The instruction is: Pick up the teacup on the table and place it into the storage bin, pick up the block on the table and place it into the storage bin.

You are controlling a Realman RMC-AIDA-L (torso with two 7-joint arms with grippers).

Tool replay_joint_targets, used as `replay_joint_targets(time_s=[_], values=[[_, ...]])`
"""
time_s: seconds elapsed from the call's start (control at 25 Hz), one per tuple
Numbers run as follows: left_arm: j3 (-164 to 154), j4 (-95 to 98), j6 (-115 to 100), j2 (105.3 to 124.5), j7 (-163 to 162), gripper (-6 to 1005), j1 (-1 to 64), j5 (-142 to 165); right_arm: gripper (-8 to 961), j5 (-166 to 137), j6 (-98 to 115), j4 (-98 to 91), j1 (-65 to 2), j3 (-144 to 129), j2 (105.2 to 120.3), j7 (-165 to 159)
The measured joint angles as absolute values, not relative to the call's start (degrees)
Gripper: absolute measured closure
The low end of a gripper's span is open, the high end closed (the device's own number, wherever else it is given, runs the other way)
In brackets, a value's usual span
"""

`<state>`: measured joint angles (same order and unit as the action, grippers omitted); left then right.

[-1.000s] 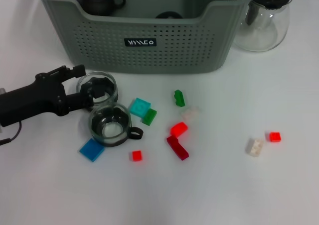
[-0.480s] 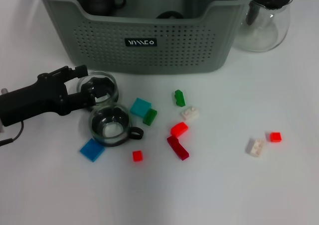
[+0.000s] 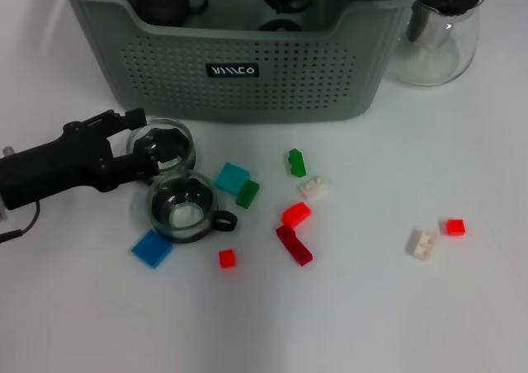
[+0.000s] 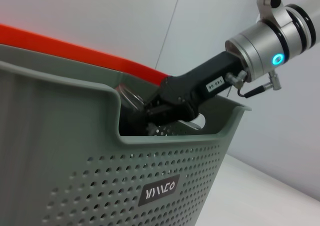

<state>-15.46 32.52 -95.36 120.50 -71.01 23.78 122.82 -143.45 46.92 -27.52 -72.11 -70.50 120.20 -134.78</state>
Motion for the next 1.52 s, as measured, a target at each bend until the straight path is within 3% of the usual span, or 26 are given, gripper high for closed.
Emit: replay_joint_targets(time_s=[0.64, 0.92, 1.04, 1.28, 1.52], values=[[-15.47, 32.51, -95.36, 120.5, -71.02, 144, 23.6, 122.6, 895, -146.31, 48.0, -27.39, -71.93, -71.81, 120.05, -138.19], [-15.47, 32.52, -95.37, 120.5, -71.02, 144, 23.5, 122.49, 754, -145.84, 47.39, -33.22, -69.15, -70.98, 120.11, -138.29], [-15.46, 32.52, -95.36, 120.49, -71.02, 144, 23.42, 122.48, 694, -141.11, 47.32, -43.77, -63.99, -69.71, 120.25, -137.5], [-15.39, 32.52, -95.37, 120.5, -71.02, 144, 23.39, 122.48, 503, -111.29, 51.21, -69.12, -44.81, -68.15, 120.02, -122.5], [-15.38, 32.51, -94.56, 120.5, -70.86, 145, 23.49, 122.51, 510, -83.59, 75.24, -69.46, -26.21, -62.73, 119.74, -91.06]])
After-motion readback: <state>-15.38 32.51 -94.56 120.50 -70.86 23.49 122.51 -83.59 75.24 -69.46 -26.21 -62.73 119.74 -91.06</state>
